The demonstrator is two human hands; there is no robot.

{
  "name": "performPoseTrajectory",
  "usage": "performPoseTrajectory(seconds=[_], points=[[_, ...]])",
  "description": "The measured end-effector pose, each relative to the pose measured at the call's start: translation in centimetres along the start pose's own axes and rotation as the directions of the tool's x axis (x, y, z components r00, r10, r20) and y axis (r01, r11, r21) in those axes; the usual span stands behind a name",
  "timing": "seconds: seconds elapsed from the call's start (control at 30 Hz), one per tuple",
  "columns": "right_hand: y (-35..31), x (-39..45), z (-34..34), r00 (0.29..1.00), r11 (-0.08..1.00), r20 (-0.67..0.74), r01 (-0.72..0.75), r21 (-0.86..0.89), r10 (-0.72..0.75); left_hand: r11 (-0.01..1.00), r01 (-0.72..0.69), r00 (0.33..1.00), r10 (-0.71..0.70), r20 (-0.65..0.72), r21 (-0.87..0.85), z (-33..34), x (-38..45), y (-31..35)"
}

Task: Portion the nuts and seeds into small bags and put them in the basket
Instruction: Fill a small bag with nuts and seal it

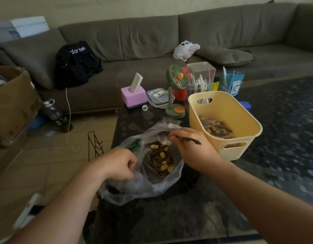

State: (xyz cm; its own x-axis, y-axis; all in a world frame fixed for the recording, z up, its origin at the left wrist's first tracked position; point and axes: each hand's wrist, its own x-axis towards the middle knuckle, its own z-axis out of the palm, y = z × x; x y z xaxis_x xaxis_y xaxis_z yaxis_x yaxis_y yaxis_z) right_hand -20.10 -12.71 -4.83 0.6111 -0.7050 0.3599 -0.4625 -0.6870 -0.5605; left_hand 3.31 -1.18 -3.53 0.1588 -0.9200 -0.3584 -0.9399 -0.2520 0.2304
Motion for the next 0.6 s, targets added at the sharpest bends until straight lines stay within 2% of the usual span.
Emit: performPoseTrajectory(seconds=[0.07,0.17,0.2,0.3,0.43,0.5,0.6], points=[[-0.6,-0.2,-1.8,0.999,0.991,-0.014,0.034,-0.133,-0.036,0.999,-0.032,0.993,0.03,-0.115,-0.013,-0.9,-0.2,0.3],[-0.9,-0.9,-3.5,0.985,0.922,0.169,0.089,-0.377,-0.025,0.99,-0.144,0.93,0.137,-0.341,0.005,-2.5,-0.4,0.9],[-0.9,-1.2,-3.7,0.978,0.908,0.206,0.112,-0.404,-0.029,0.98,-0.196,0.899,0.188,-0.395,0.023,-2.9,-0.5,1.2],[-1.2,-2.1,-4.1,0.988,0.931,0.157,0.06,-0.36,-0.002,0.953,-0.298,0.839,0.292,-0.459,0.061,-3.1,-0.6,2.0],[-1.4,-1.9,-3.8,0.972,0.936,0.177,0.203,-0.287,-0.156,0.944,-0.32,0.807,0.314,-0.5,0.076,-2.6,-0.6,2.5],[-1.0,-1.5,-3.2,0.944,0.931,0.227,0.288,-0.226,-0.238,0.944,-0.322,0.812,0.314,-0.492,0.071,-2.4,-0.5,2.5],[0.2,-0.9,-1.8,0.929,0.925,0.259,0.32,-0.207,-0.263,0.944,-0.33,0.843,0.307,-0.442,0.025,-2.2,-0.5,2.5]])
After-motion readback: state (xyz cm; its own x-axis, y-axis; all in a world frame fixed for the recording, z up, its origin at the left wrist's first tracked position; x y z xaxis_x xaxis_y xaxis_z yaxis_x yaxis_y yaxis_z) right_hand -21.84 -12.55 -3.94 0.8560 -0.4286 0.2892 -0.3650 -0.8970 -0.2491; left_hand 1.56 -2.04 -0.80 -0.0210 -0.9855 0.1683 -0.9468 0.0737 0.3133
